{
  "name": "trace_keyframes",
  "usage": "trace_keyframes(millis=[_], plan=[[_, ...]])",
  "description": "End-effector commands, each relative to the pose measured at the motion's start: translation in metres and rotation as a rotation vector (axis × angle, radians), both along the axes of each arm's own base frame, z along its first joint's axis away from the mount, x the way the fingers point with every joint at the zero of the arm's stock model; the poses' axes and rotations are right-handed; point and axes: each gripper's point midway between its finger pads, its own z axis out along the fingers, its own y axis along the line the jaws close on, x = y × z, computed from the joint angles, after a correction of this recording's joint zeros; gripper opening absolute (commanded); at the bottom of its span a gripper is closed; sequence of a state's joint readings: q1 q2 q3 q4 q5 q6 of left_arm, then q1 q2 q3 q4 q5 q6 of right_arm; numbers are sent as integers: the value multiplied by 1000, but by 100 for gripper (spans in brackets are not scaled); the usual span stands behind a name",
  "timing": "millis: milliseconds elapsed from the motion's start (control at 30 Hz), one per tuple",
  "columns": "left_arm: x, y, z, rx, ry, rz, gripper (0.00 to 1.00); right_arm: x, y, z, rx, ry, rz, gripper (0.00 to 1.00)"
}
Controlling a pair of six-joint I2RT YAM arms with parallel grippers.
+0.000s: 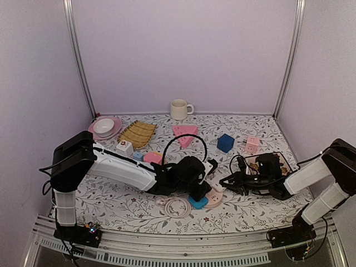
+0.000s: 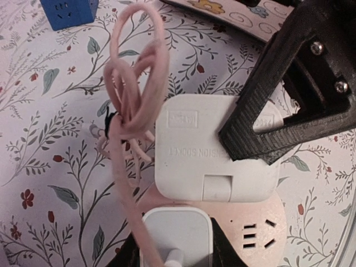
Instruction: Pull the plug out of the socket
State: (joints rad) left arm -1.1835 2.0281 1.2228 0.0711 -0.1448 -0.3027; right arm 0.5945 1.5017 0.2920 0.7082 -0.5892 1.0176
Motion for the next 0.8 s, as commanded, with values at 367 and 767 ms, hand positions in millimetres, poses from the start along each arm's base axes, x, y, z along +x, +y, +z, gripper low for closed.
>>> trace_keyframes(millis=[367, 767], plan=[[24, 21, -24, 25, -31, 76, 0, -20, 27, 92, 420, -60, 159, 3], [33, 29, -18, -20, -11, 118, 0, -18, 24, 93, 408, -36, 124, 3]])
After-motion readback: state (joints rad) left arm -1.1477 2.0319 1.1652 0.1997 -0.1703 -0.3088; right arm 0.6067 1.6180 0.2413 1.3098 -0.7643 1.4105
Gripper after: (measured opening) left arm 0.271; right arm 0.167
